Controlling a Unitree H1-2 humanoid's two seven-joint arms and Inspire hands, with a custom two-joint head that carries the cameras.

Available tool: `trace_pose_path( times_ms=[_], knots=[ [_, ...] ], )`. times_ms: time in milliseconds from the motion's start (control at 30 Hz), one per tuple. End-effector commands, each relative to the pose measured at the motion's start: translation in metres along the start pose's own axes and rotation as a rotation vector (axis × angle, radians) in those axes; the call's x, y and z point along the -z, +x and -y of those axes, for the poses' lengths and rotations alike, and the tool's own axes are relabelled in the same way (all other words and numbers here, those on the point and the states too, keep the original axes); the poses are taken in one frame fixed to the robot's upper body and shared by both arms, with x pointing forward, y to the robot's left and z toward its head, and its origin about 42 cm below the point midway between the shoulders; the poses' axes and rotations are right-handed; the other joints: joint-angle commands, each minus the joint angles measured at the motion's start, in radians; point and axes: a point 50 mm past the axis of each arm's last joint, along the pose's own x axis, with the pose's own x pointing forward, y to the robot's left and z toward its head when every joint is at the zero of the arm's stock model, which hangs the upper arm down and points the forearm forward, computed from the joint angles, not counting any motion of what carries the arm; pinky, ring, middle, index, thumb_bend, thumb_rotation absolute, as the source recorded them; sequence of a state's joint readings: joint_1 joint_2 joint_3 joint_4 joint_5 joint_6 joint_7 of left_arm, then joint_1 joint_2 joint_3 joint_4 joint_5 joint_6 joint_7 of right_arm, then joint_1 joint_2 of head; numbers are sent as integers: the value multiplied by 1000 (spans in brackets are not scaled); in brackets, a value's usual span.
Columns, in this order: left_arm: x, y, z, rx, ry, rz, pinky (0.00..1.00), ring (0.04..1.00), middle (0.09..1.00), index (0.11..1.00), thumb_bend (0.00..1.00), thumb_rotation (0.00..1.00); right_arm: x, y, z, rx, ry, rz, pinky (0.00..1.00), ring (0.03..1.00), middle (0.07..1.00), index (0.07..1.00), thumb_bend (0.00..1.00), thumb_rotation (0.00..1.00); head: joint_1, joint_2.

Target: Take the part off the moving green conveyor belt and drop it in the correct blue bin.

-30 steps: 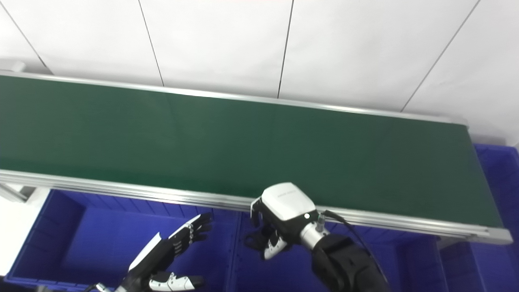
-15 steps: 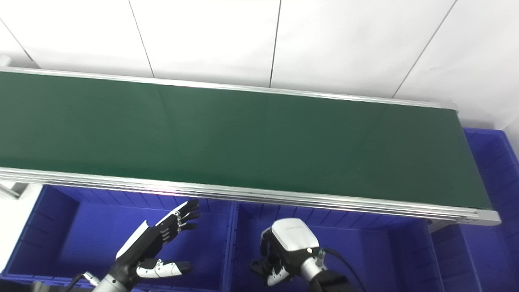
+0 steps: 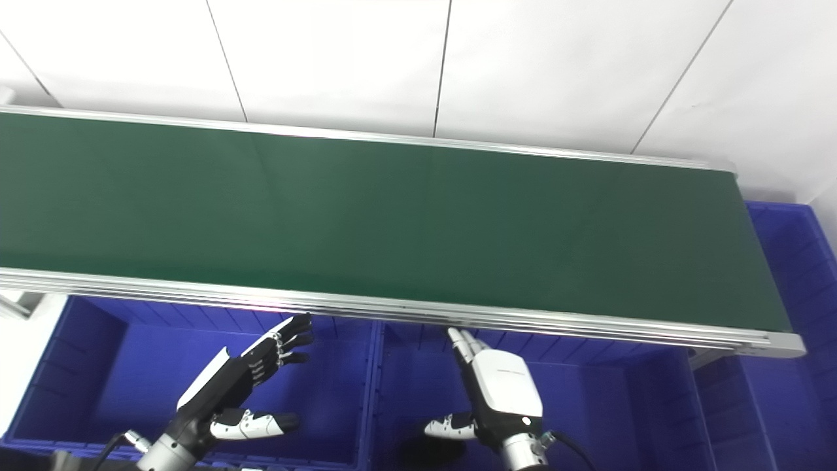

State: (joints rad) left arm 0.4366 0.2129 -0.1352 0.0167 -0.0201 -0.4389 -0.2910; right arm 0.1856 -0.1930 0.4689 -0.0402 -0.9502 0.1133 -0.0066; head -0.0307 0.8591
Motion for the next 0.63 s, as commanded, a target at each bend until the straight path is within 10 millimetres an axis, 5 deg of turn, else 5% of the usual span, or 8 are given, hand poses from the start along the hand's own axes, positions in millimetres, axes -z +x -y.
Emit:
trace_pose_path(
  times_ms=[0, 267, 600],
  knots=[
    [-9, 4, -2, -1, 1, 63, 837, 912, 952, 940, 679, 416, -15, -6, 14, 124, 95, 87, 840, 915, 961, 976, 678, 432, 5, 0],
    [-7, 11, 0, -6, 7, 65, 844, 907, 948, 936, 709, 442, -12, -29, 17, 80, 421, 150, 761, 860, 904, 926, 694, 578, 28, -16],
    [-4, 21, 5, -11, 6, 64, 856, 910, 950, 936, 751, 475, -3, -28, 0, 76, 585, 233, 755, 834, 875, 907, 704, 579, 65, -44]
  ],
)
